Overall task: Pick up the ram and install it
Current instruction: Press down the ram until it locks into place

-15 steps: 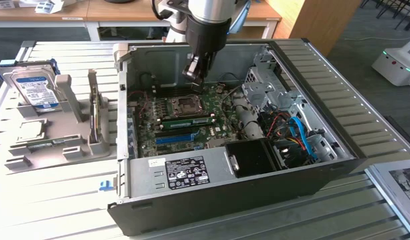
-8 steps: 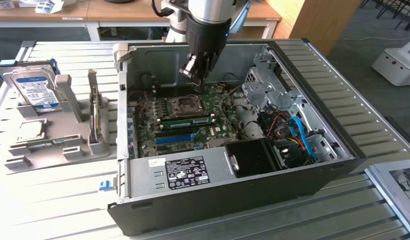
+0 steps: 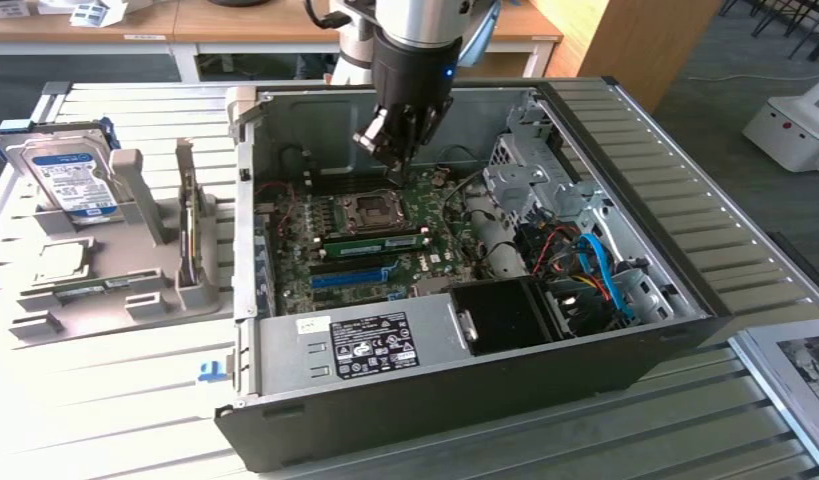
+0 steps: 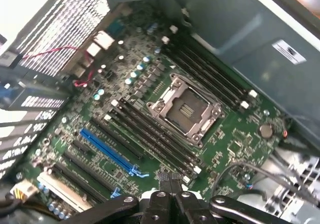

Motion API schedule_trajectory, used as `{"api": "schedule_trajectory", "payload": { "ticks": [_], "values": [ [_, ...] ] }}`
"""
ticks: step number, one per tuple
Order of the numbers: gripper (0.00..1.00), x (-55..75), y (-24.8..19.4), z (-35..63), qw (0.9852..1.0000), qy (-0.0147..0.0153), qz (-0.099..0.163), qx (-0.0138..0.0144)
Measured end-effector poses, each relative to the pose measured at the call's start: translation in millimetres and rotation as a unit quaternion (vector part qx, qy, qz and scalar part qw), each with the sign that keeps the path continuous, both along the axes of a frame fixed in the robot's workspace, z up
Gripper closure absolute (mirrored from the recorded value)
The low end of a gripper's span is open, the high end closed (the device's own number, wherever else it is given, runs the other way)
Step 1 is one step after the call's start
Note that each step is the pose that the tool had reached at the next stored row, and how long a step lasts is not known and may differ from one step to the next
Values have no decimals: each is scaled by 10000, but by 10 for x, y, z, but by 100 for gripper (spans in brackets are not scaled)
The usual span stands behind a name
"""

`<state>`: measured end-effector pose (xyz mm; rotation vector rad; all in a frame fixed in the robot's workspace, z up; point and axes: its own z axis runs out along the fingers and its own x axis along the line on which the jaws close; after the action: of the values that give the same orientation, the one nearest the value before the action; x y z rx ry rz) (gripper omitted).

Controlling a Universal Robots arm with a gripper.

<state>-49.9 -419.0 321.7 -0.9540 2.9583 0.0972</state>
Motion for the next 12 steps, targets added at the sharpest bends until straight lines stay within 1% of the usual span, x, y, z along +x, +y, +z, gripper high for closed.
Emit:
{"api": "schedule_trajectory", "payload": {
  "ticks": [3, 6, 9, 12],
  "values": [
    [90, 0, 0, -2, 9996, 0, -276, 0],
    [90, 0, 0, -5, 9985, 0, -545, 0],
    [90, 0, 0, -7, 9966, 0, -822, 0],
    [90, 0, 0, -9, 9940, 0, -1091, 1]
  ]
}}
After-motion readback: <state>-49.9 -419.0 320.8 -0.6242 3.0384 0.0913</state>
